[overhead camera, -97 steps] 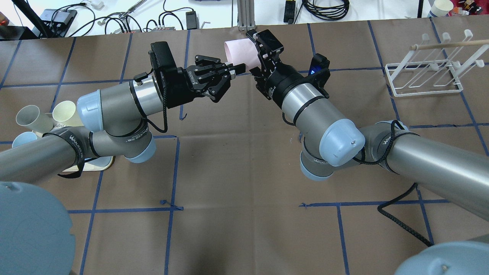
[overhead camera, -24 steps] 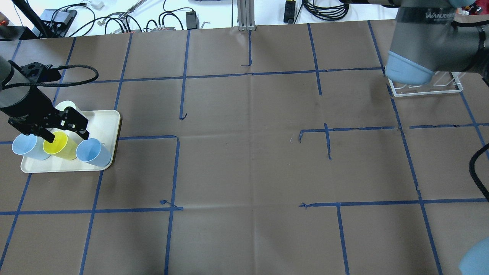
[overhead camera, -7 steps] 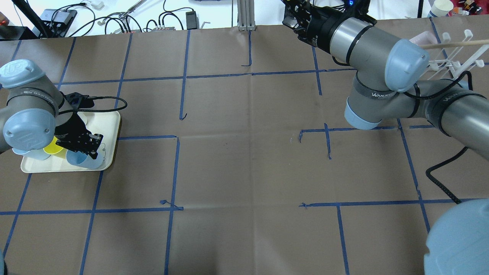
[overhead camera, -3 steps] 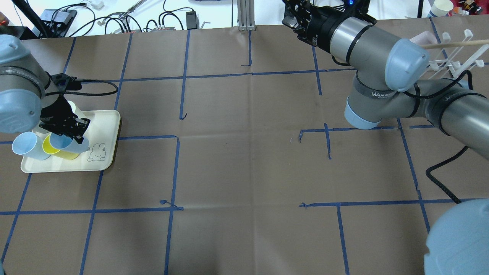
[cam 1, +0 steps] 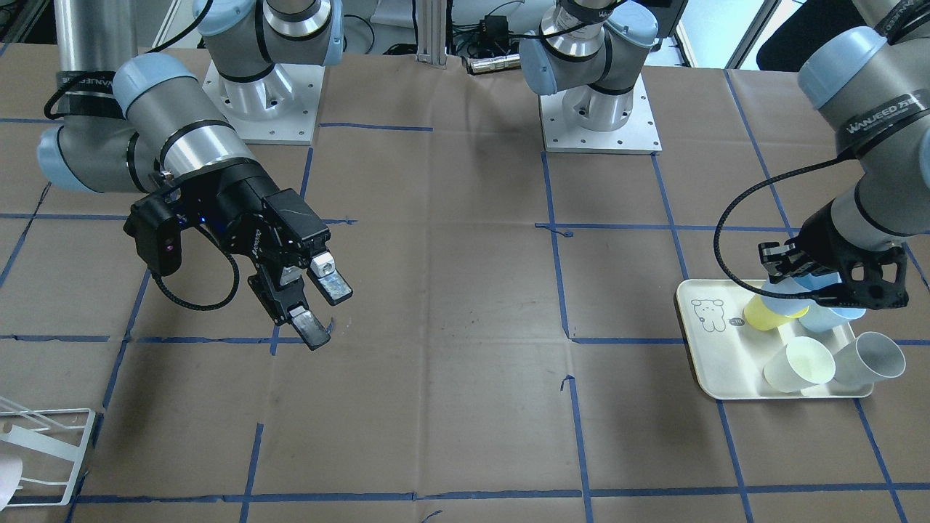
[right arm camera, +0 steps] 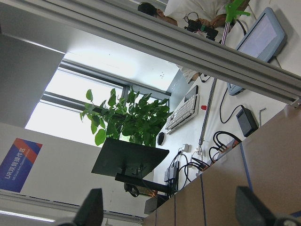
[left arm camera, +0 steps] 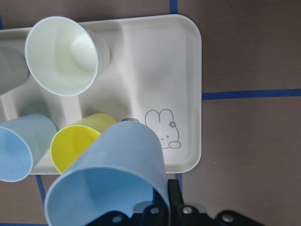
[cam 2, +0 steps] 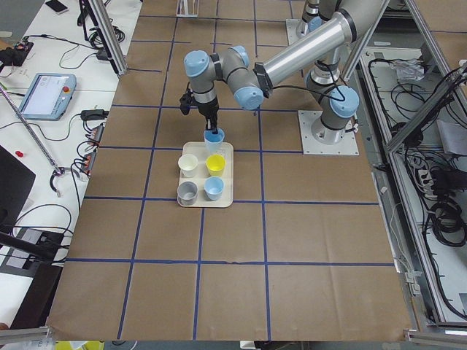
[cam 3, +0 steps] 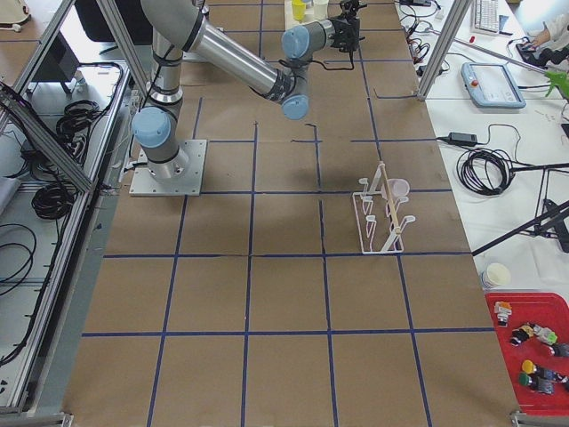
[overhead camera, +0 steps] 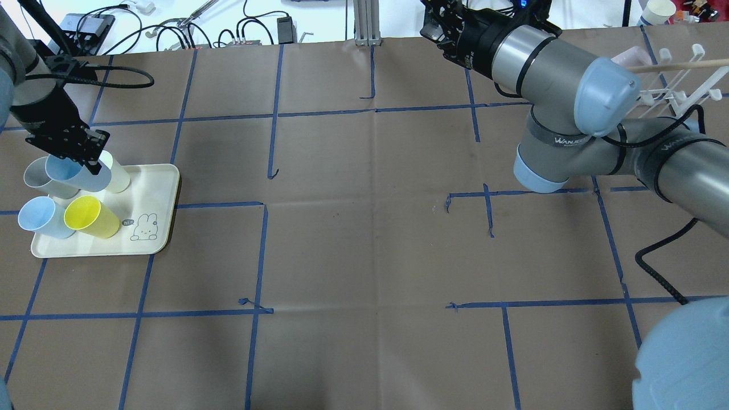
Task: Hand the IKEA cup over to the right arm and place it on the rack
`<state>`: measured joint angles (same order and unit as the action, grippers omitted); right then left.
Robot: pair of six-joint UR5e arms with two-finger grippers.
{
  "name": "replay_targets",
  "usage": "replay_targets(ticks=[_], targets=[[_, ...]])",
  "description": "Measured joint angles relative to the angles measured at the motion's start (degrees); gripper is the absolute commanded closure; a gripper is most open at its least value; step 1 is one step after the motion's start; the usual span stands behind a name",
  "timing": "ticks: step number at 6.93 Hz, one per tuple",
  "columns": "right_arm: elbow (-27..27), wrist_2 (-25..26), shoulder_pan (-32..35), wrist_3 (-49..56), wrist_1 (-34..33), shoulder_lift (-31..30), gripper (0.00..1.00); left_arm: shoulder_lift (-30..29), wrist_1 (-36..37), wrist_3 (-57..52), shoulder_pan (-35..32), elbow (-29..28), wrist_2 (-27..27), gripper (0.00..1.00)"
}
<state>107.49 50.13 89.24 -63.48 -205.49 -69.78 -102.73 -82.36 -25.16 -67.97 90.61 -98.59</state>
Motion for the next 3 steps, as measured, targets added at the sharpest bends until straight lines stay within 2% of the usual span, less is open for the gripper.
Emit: replay_targets(ticks=[2,3], targets=[[-0.1,0.0,0.0,0.0,0.0,0.0,0.0,0.0,-2.1,-0.7,-0.8,-4.1,1.6,1.0],[-0.1,0.0,0.0,0.0,0.0,0.0,0.0,0.2,-2.2,-1.5,-1.7,-5.1,4.4,1.0]])
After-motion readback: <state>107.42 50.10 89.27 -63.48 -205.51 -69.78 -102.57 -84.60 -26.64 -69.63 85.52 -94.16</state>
